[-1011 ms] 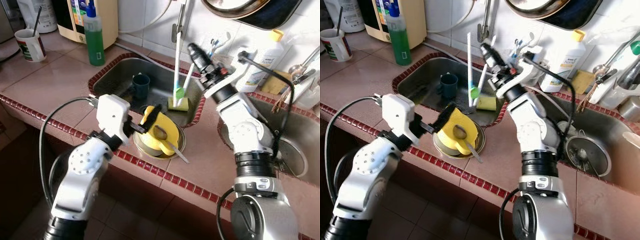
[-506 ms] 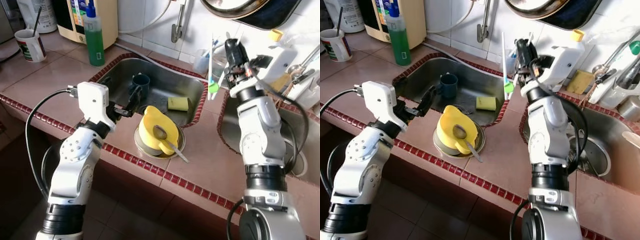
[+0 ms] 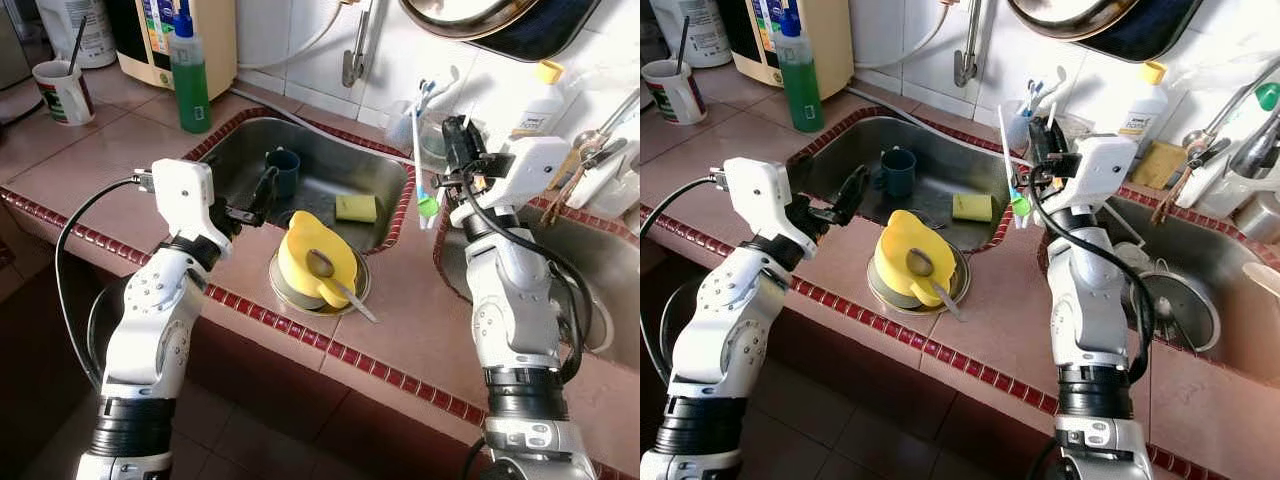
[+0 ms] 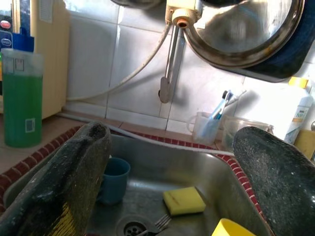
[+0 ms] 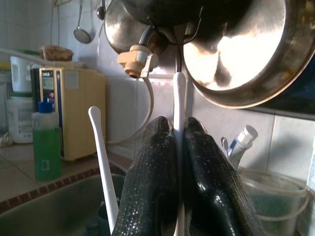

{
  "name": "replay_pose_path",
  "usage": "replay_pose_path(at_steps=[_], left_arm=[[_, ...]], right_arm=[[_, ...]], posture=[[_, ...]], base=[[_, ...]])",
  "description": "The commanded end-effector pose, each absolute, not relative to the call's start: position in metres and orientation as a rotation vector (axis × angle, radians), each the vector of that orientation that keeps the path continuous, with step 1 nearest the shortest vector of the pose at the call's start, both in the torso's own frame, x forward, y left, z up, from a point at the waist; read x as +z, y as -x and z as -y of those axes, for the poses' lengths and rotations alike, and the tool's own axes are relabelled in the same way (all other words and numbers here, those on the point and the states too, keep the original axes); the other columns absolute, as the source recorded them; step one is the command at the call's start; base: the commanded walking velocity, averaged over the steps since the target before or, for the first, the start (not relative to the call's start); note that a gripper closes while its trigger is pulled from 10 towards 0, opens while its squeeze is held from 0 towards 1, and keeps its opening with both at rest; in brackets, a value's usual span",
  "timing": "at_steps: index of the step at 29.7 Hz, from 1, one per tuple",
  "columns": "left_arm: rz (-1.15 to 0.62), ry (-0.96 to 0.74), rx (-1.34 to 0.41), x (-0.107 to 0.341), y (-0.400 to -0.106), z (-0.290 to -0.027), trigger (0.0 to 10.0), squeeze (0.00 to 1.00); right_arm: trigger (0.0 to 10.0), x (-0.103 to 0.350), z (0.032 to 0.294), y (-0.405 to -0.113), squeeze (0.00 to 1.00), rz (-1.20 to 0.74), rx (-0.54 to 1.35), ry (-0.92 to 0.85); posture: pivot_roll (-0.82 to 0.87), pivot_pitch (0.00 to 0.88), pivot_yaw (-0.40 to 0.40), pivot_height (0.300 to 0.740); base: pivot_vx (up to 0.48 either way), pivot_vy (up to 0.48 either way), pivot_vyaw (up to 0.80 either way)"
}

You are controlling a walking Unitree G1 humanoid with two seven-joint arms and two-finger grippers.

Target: Kitchen organization

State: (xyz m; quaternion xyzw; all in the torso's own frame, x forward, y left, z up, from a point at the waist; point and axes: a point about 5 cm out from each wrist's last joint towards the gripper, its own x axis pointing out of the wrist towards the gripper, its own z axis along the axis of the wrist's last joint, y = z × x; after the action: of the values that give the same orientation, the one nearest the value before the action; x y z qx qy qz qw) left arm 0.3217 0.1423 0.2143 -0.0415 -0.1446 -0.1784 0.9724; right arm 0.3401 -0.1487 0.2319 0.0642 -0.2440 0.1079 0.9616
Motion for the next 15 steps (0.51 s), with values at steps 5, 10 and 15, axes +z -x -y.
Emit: replay_pose_path(at_steps=[5,10,15], left_arm=[[0.283,0.088,-0.368,0.2142,-0.3232,-0.1399,10.0,0.00],[0.284,0.090,-0.362,0.2140,-0.3230,-0.1413,10.0,0.00],[0.284,0.094,-0.360,0.2133,-0.3223,-0.1412,10.0,0.00]], right_arm=[[10.0,0.2382,0.1524,-0.3380,0.00,0.521,0.206,-0.096],[10.0,0.2387,0.1521,-0.3382,0.00,0.522,0.203,-0.087],[10.0,0.2397,0.1526,-0.3388,0.00,0.526,0.203,-0.083]], posture=[[-0.16,0.032,-0.098,0.740],[-0.16,0.031,-0.099,0.740],[-0.16,0.033,-0.102,0.740]], base=[[0.000,0.000,0.00],[0.000,0.000,0.00],[0.208,0.000,0.00]])
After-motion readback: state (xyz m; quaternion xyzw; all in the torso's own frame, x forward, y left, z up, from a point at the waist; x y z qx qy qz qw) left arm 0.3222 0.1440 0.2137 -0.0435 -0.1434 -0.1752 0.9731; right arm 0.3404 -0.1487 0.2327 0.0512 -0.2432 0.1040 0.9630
